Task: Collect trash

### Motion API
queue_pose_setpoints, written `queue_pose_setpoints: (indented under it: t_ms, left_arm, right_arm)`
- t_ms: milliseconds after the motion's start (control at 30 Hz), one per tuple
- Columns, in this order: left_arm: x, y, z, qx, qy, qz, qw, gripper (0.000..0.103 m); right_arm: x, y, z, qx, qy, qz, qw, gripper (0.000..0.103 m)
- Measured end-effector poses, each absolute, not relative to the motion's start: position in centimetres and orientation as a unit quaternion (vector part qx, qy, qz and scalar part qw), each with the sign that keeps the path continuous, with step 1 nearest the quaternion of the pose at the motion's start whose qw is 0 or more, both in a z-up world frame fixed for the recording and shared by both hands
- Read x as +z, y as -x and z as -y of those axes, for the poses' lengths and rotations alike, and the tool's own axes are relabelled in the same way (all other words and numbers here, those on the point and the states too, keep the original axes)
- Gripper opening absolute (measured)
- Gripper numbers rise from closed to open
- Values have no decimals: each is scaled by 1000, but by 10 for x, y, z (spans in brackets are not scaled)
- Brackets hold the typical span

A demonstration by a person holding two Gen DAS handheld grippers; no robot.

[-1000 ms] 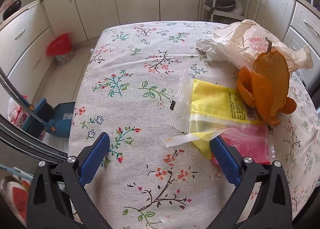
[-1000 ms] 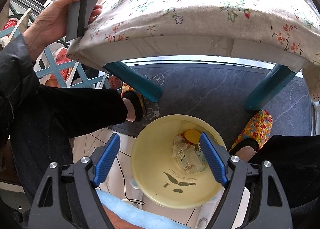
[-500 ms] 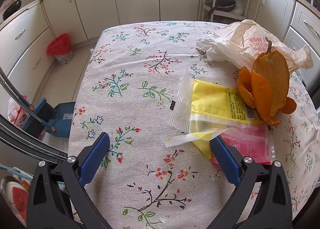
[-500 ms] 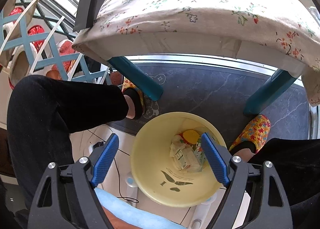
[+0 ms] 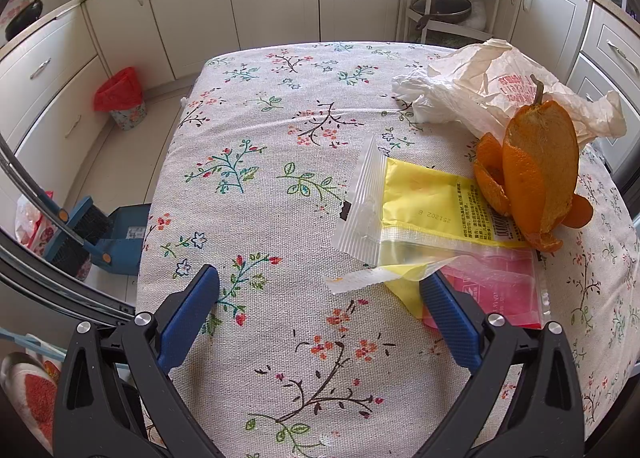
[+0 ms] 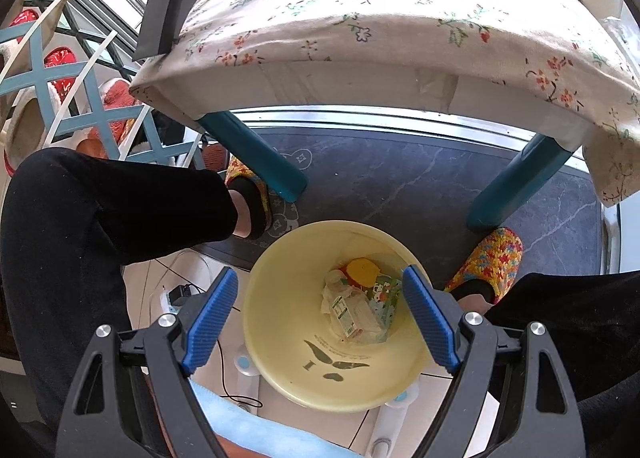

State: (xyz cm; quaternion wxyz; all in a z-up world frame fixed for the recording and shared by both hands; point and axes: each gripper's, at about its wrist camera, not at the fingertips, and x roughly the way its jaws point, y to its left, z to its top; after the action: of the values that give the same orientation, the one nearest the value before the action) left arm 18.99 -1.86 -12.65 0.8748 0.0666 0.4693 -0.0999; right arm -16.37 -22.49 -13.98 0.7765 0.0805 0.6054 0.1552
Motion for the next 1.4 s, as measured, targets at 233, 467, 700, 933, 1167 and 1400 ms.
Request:
queue_pose_setpoints:
  t_ms: [233, 467, 700, 933, 1167, 1400]
  left_arm:
    - [-127, -190, 19, -100, -67, -469, 875, 96]
    - [-126, -190, 19, -100, -67, -469, 875, 96]
    - [-126, -190, 19, -100, -67, -470, 875, 96]
    - [-127, -190, 19, -100, -67, -470, 875, 96]
    - [-126, -188, 19, -105, -70, -473, 872, 96]
    - [-118, -175, 18, -103, -61, -473, 873, 95]
  right_arm:
    - [-135, 161, 229, 154, -94, -593, 785, 81]
    - [-109, 165, 233, 156, -95, -531, 828, 81]
    - [-80, 153, 251, 124, -91, -475, 866, 83]
    - [-68, 92, 267, 110, -72, -471, 872, 84]
    - [-56, 2, 271, 111, -42, -479, 870, 84]
    - [-58, -75, 247, 111, 29, -450, 886, 84]
